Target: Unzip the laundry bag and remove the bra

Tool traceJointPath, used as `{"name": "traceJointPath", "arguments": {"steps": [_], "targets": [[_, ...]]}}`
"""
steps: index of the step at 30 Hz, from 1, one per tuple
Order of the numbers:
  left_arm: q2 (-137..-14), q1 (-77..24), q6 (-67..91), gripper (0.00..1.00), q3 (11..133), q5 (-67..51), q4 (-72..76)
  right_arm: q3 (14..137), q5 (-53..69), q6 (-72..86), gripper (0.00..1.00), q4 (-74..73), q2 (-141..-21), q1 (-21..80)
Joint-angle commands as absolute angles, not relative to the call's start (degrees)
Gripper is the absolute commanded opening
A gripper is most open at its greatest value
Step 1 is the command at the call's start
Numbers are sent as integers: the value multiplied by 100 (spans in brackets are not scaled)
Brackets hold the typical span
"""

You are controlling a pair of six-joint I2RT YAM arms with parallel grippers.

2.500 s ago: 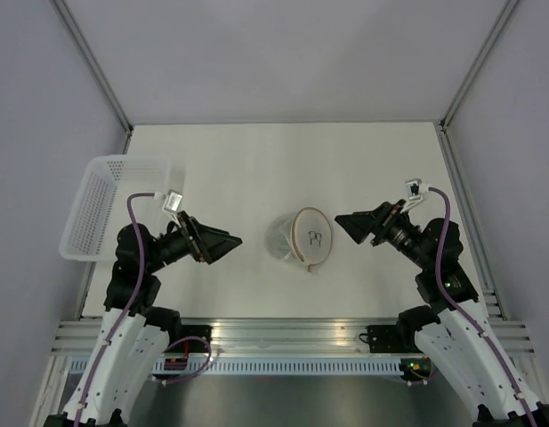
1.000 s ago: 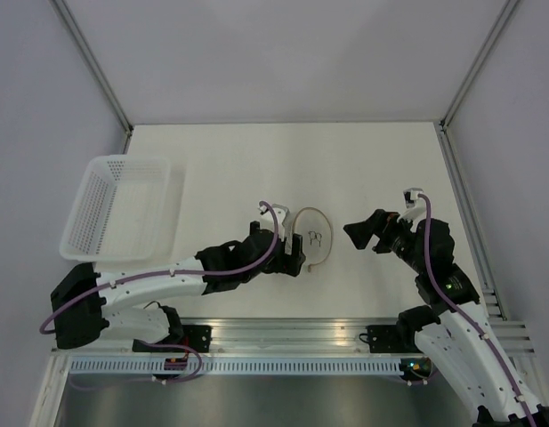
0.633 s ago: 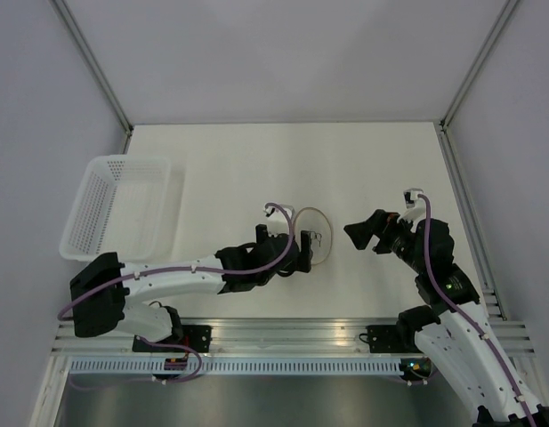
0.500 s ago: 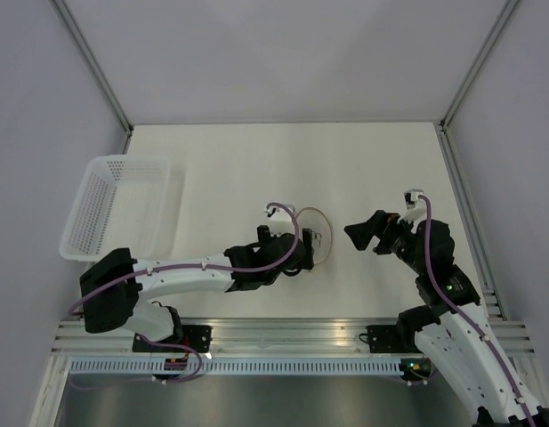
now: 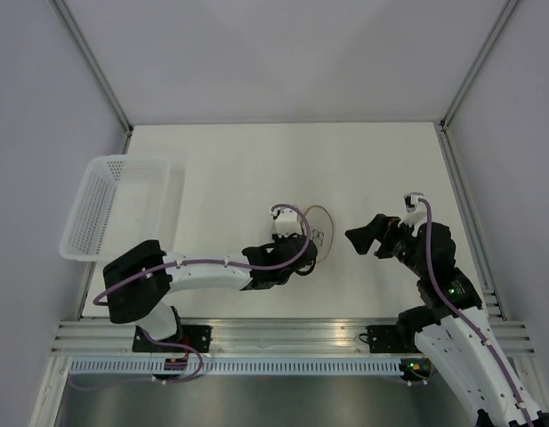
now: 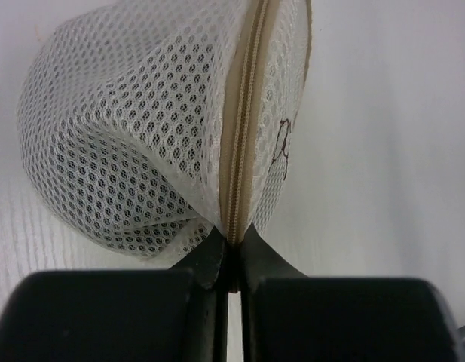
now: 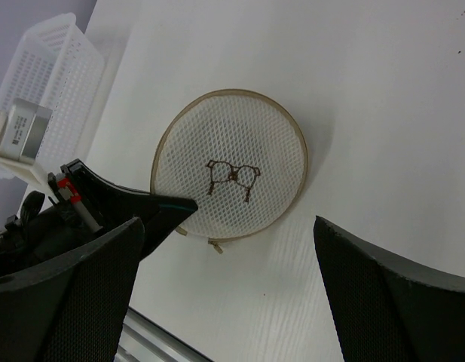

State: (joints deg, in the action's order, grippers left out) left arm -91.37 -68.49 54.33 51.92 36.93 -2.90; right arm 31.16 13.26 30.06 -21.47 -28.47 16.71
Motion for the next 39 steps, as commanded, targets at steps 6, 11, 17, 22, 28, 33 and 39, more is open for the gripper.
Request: {"name": "traceJointPath", "arguments": {"steps": [6,11,17,22,28,33,39], "targets": [[-7806,-6864,6361,2,4334,4130,782,3129,2319,2725,98,-2294,-2962,1679],[-6762,-6864,7512,2,3440,4298,1105,2980,3119,2725,98,-2005,-3041,1705],[-6214,-6847,7927,2,2717,4105,1976,2743,3419,2979,97,-1469,-3146,1933],[-6222,-6750,8050,2,2313,3833,2961,2602,3279,3208,90,-915,-3567,2363],[-6346,-6688,8112,2,2373,3516,3094,2926,1479,3085,90,-748,-4569,4136],[-6240,-6688,8174,2,2408,3454,2927,3234,845,3094,86,-633,-5264,4737],[-6179,-6688,8288,2,2417,3454,2567,3577,45,3155,80,-589,-5616,5308]]}}
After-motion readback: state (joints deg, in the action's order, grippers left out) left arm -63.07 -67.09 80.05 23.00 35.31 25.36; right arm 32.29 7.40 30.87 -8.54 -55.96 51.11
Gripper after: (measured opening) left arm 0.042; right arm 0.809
